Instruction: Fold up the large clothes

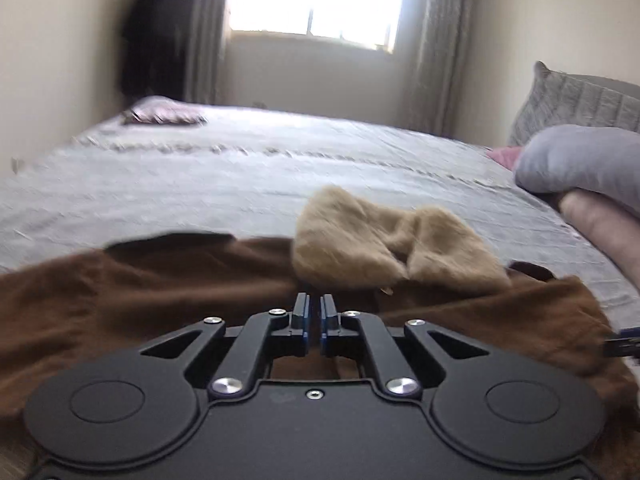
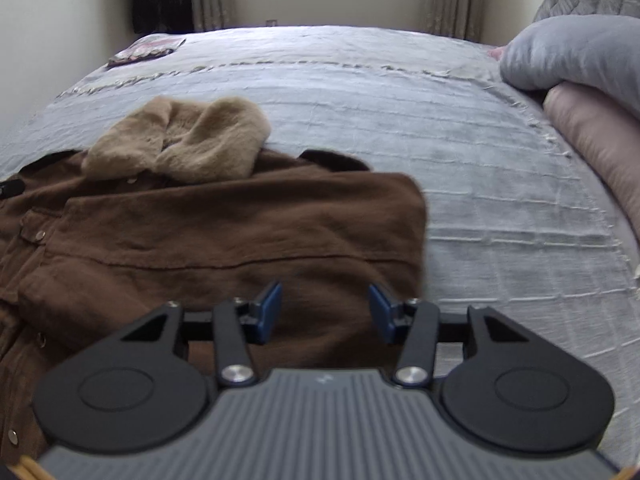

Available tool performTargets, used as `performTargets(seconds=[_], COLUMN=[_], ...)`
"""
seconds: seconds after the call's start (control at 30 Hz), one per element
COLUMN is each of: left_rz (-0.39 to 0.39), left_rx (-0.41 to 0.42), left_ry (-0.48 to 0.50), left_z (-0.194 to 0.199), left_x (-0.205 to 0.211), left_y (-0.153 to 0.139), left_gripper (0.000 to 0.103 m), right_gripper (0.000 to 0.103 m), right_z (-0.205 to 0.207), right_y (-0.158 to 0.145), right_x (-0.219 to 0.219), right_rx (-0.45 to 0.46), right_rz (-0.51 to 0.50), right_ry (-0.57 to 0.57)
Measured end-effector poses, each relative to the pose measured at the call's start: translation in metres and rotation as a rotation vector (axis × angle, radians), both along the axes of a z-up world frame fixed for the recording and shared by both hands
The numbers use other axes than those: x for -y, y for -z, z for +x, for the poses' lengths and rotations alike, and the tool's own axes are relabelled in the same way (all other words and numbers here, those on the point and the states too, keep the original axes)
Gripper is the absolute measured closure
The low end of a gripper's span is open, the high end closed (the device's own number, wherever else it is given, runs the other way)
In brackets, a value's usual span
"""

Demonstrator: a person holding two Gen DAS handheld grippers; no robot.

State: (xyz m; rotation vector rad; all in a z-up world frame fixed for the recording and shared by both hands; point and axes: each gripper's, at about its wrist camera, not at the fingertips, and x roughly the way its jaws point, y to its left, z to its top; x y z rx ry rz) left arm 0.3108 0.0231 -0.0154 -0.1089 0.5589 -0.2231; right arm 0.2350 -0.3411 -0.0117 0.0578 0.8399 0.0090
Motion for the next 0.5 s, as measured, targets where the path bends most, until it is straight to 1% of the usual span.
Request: performTargets(seconds=[0.13,0.2,0.27,0.37,0.43,0.5], left_rz=[0.007,0.012,0.031,0.081,0.110,0.126], left_rx=[-0.058,-0.084,-0.113,-0.193,-0.162,-0.167], left_ry=[0.081,0.122,0.157,0.190,0.210,0.215], left_z=[-0.006,-0.011,-0.015,-0.013,-0.019,-0.022], left_x=[0.013,0.025,0.037,0.047,0.046,0.045], left_y=[0.009,0.017,0.028,0.049,0.057,0.052], left_gripper=[0.094,0.094,0.094,0.094,0.094,0.094], right_gripper=[0.057,0.055,0.055,0.055,0.055,0.054], right_z=[0.008,0.009,0.007,0.005,0.004,0.001], right_y=[0.025,0.036,0.040,0.039,0.036,0.033], right_x=[-0.021,-0.031,-0.038,-0.040,-0.038,-0.038], right_rx=[-0.039,-0.050,-0.041,-0.041,-0.049,-0.057], right_rz=[-0.034,-0.051,-0.072,-0.078,-0.070,-0.066], right_ry=[-0.029,-0.037,-0.036,-0.036,-0.035,-0.033])
